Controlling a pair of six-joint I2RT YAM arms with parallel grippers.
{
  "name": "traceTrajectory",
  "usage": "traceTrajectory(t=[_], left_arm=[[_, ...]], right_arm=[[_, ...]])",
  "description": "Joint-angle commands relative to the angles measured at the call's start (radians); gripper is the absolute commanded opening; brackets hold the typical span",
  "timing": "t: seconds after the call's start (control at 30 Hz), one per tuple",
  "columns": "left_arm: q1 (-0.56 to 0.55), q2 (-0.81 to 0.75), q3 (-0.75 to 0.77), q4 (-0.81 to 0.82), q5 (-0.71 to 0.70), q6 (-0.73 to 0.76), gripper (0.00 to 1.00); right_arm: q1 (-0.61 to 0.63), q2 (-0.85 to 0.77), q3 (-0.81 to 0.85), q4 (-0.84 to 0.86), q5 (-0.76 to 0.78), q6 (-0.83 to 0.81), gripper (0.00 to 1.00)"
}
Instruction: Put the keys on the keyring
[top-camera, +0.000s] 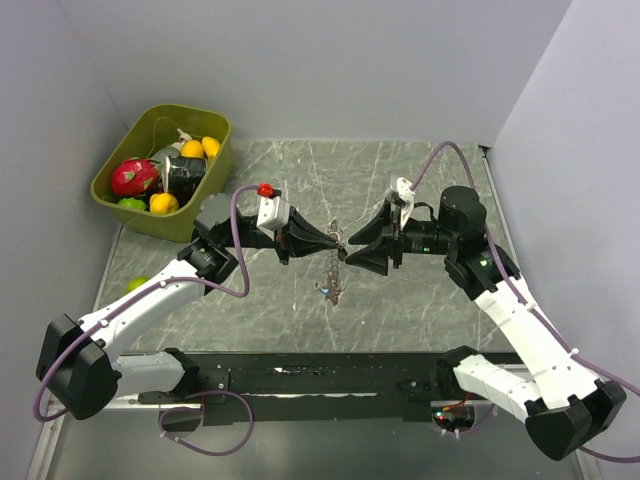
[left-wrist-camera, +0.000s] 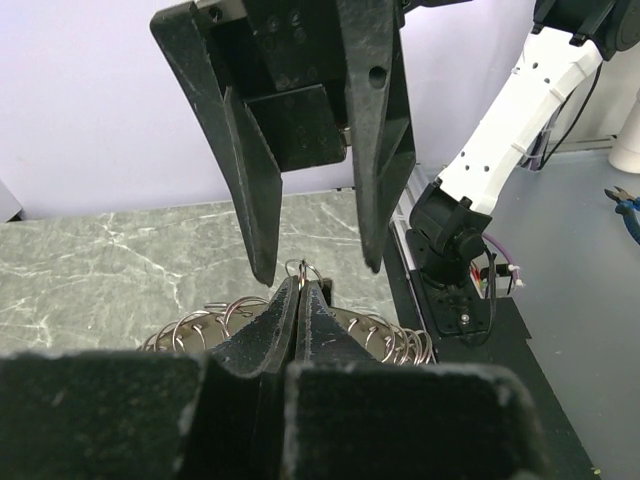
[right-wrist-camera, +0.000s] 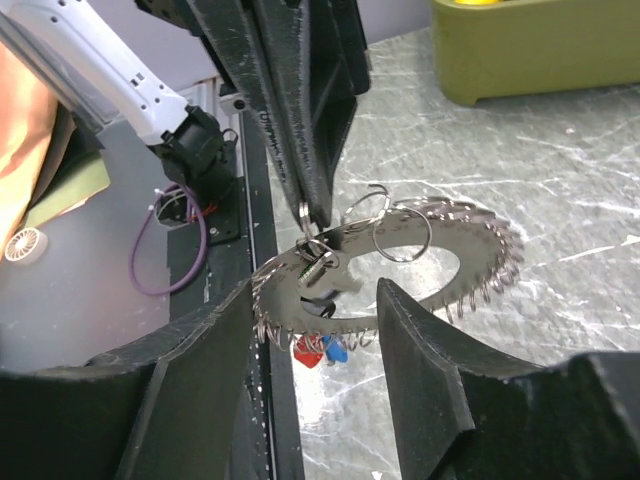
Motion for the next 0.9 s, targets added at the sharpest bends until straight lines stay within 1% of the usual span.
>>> traceTrajectory(t=[0.0, 0.17, 0.23, 0.33, 0.37, 0.4, 0.43, 0.47, 0.53, 0.57, 0.67, 0.73, 0.77, 0.87], left_arm=[[0.001, -0.030, 0.038, 0.045, -0.017, 0.005, 0.01], [0.001, -0.026, 0.039, 0.043, -0.016, 0.005, 0.01], [0.001, -0.024, 0.039, 0.046, -0.014, 0.003, 0.01], [0.001, -0.024, 0.042, 0.043, -0.013, 0.005, 0.01], [0.002, -0.023, 0.042, 0.046, -0.011, 0.005, 0.01], [0.001, -0.023, 0.042, 0.046, -0.010, 0.002, 0.01], [0.001, -0.023, 0.042, 0.048, -0.008, 0.002, 0.01], [0.001, -0.021, 0.042, 0.048, -0.005, 0.000, 0.01], [0.001, -0.021, 0.041, 0.052, -0.005, -0.003, 0.01], [0.002, -0.021, 0.041, 0.054, -0.006, -0.003, 0.01], [0.001, -0.024, 0.039, 0.059, -0.013, -0.004, 0.01], [0.001, -0.026, 0.038, 0.060, -0.022, -0.006, 0.01], [0.001, -0.027, 0.038, 0.057, -0.028, -0.007, 0.01], [0.001, -0.027, 0.041, 0.054, -0.045, -0.012, 0.01]], right_arm=[[0.030, 0.020, 0.018, 0.021, 0.037, 0.012, 0.58], [0.058, 0.045, 0.029, 0.023, 0.070, 0.010, 0.58], [0.062, 0.049, 0.029, 0.024, 0.080, 0.012, 0.56], [0.062, 0.051, 0.030, 0.017, 0.106, 0.010, 0.45], [0.062, 0.052, 0.031, 0.014, 0.122, 0.015, 0.37], [0.062, 0.054, 0.032, 0.011, 0.130, 0.015, 0.35], [0.064, 0.055, 0.034, 0.008, 0.133, 0.013, 0.34], [0.064, 0.055, 0.034, 0.005, 0.135, 0.013, 0.31], [0.062, 0.054, 0.032, 0.009, 0.143, 0.018, 0.28], [0.062, 0.055, 0.032, 0.008, 0.143, 0.015, 0.23], [0.062, 0.054, 0.026, 0.012, 0.141, 0.013, 0.12], [0.064, 0.054, 0.023, 0.008, 0.140, 0.009, 0.10], [0.062, 0.054, 0.021, 0.006, 0.136, 0.004, 0.06], [0.062, 0.055, 0.014, 0.004, 0.126, -0.002, 0.04]])
